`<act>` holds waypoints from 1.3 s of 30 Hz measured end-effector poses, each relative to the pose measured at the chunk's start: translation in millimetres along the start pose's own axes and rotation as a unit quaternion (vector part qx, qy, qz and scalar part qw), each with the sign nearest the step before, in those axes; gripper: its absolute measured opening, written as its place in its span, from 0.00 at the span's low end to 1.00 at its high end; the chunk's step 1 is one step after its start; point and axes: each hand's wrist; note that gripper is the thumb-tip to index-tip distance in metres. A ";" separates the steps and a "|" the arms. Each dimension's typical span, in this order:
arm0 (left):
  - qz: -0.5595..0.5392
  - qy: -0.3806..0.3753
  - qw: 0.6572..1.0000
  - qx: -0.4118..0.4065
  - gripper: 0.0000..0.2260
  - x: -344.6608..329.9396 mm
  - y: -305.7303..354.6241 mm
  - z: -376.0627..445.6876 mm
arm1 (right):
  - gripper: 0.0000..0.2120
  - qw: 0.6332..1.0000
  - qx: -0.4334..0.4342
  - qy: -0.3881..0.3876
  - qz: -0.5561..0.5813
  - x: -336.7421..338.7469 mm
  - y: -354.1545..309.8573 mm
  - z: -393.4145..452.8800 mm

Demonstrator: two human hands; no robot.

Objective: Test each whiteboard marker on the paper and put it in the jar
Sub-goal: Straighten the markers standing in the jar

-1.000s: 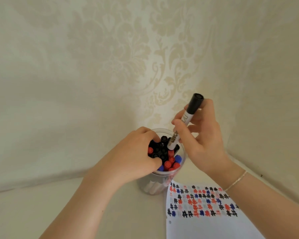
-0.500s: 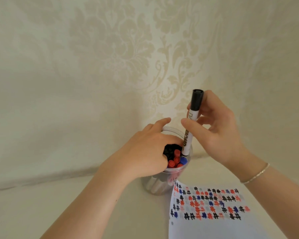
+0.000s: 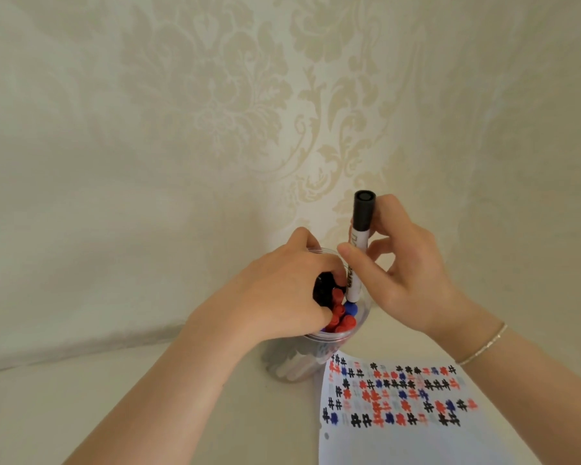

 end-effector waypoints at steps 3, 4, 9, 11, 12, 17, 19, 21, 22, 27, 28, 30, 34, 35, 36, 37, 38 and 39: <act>0.014 -0.012 1.000 -0.005 0.15 2.8 -3.2 0.0 | 0.08 1.000 0.017 0.007 0.005 -2.7 -0.3 -1.5; 0.019 -0.017 1.000 -0.007 0.15 3.6 -4.2 0.1 | 0.08 1.000 0.021 0.017 0.008 -3.5 -0.1 -2.7; 0.045 -0.028 0.999 0.001 0.10 5.6 -3.0 1.8 | 0.08 0.998 0.014 0.051 0.022 -5.7 1.8 -5.9; 0.051 -0.027 0.998 -0.001 0.09 4.2 -0.8 1.7 | 0.09 0.998 -0.007 0.059 0.034 -4.7 0.4 -4.8; 0.050 -0.026 0.998 -0.006 0.10 3.1 0.4 1.5 | 0.09 0.997 -0.018 0.066 0.045 -3.6 -1.2 -3.5; 0.021 0.007 1.000 -0.008 0.24 -4.7 3.1 3.4 | 0.09 0.988 -0.023 0.124 0.086 1.4 -9.2 8.5; 0.021 0.015 1.000 0.003 0.24 -5.1 2.9 4.1 | 0.09 0.992 -0.007 0.109 0.068 0.8 -10.1 10.2; 0.023 0.017 1.000 0.012 0.23 -3.7 0.9 4.4 | 0.08 0.994 0.010 0.095 0.055 -0.3 -9.4 7.9; 0.016 0.016 1.000 0.017 0.22 -2.5 -0.5 4.3 | 0.07 0.994 0.017 0.093 0.051 -1.1 -8.7 6.5; -0.043 0.000 0.999 0.024 0.20 1.4 -6.1 3.6 | 0.08 0.993 0.018 0.105 0.056 -3.5 -6.7 5.2; -0.051 -0.002 0.998 0.023 0.20 1.6 -7.3 3.9 | 0.08 0.993 0.018 0.105 0.051 -3.6 -6.3 5.5; -0.068 -0.005 0.997 0.026 0.21 1.5 -9.9 4.4 | 0.07 0.993 0.020 0.106 0.048 -3.6 -5.9 5.7; -0.082 -0.001 0.996 0.020 0.20 2.7 -14.5 7.0 | 0.08 0.992 -0.007 0.100 0.079 -6.5 -4.6 4.0; -0.077 0.007 0.997 0.015 0.20 3.0 -14.6 8.1 | 0.08 0.992 -0.014 0.097 0.079 -7.4 -3.7 3.2; -0.078 0.021 0.997 0.013 0.19 3.2 -14.4 9.0 | 0.08 0.993 -0.018 0.095 0.070 -8.3 -2.7 2.5; -0.087 0.035 0.995 0.014 0.18 3.5 -13.8 9.3 | 0.08 0.993 -0.017 0.095 0.061 -9.3 -2.2 2.3; -0.097 0.048 0.994 0.019 0.17 3.9 -13.8 9.3 | 0.08 0.993 -0.015 0.099 0.056 -10.1 -2.3 2.9; -0.099 0.057 0.993 0.024 0.16 4.2 -13.8 9.0 | 0.07 0.993 -0.013 0.107 0.056 -10.3 -2.9 3.9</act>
Point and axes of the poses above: each hand's wrist, its own z-axis towards the middle knuckle, its own x-axis out of the back of the hand, y = z × x, and after that the axes turned 7 degrees about -z, right-handed
